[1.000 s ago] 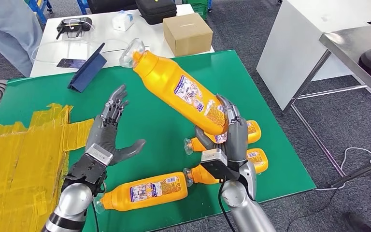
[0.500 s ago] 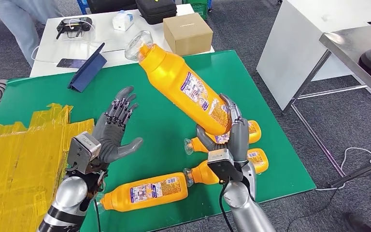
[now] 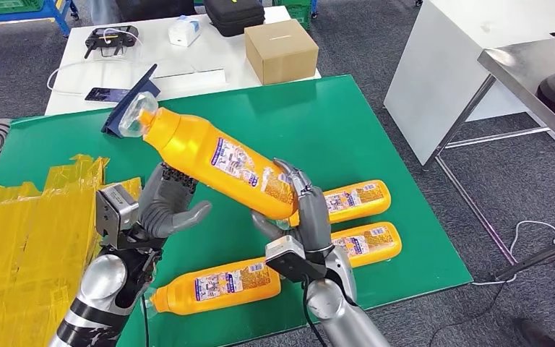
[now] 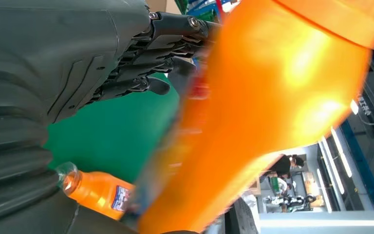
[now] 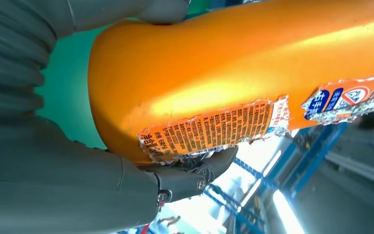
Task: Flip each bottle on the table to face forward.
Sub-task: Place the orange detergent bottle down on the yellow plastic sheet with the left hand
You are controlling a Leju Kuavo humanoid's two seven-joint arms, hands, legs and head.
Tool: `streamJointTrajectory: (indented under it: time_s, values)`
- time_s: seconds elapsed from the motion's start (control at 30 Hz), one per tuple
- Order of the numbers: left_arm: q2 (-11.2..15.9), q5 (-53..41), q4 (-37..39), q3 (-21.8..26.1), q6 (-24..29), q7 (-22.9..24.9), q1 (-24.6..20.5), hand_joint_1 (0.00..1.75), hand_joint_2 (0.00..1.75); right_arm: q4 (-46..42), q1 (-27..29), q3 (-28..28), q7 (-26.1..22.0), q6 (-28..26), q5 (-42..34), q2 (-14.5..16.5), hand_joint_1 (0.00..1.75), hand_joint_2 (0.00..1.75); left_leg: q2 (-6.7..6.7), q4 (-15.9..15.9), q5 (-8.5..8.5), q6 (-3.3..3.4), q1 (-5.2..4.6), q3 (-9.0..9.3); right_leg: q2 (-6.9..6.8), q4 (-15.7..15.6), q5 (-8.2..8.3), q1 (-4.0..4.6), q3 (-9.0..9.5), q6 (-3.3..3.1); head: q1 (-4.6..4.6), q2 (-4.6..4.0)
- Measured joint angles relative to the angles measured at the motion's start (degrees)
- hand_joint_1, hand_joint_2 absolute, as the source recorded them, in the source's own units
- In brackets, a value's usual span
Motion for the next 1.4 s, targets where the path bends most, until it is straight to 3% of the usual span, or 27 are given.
streamJointTrajectory:
  time_s: [0.57, 0.6, 0.7, 0.73, 1.4]
  values:
    - [0.28, 2.03, 1.62, -0.58, -1.09, 0.22, -1.28, 0.00, 1.75, 9.47, -2.59, 6.22, 1.23, 0.33, 3.01, 1.35, 1.75, 1.75, 0.01, 0.00, 0.00, 0.00, 0.00, 0.00, 0.00, 0.00, 0.00, 0.00, -0.01, 0.00, -0.01, 0.00]
    - [0.28, 2.10, 1.63, -0.58, -1.13, 0.22, -1.28, 0.21, 1.75, 10.02, -2.76, 6.49, 1.23, 0.37, 3.01, 1.45, 1.75, 1.75, 0.01, 0.00, 0.00, 0.00, 0.00, 0.00, 0.00, 0.01, 0.00, 0.01, -0.02, 0.00, -0.01, 0.00]
    - [0.28, 1.99, 1.71, -0.61, -0.88, 0.21, -1.26, 1.52, 1.75, 11.54, -3.32, 7.24, 1.23, 0.46, 2.99, 1.71, 1.75, 1.75, 0.01, 0.00, 0.00, 0.00, 0.00, 0.00, 0.00, 0.01, 0.00, 0.00, -0.02, 0.00, 0.01, 0.00]
    - [0.28, 1.81, 1.78, -0.62, -0.62, 0.21, -1.25, 1.75, 1.75, 11.96, -3.48, 7.47, 1.23, 0.46, 2.94, 1.80, 1.75, 1.75, 0.01, 0.00, 0.00, 0.00, 0.00, -0.01, 0.00, 0.01, 0.00, 0.00, -0.02, 0.00, 0.01, 0.00]
    - [0.26, 0.73, 2.05, -0.65, 2.30, -0.44, -0.40, 1.75, 1.75, 14.27, -4.03, 8.78, 1.15, 0.53, 1.38, 2.04, 1.75, 1.75, 0.01, 0.00, 0.00, 0.00, 0.00, 0.00, 0.00, 0.01, 0.00, 0.00, -0.01, 0.00, 0.00, 0.00]
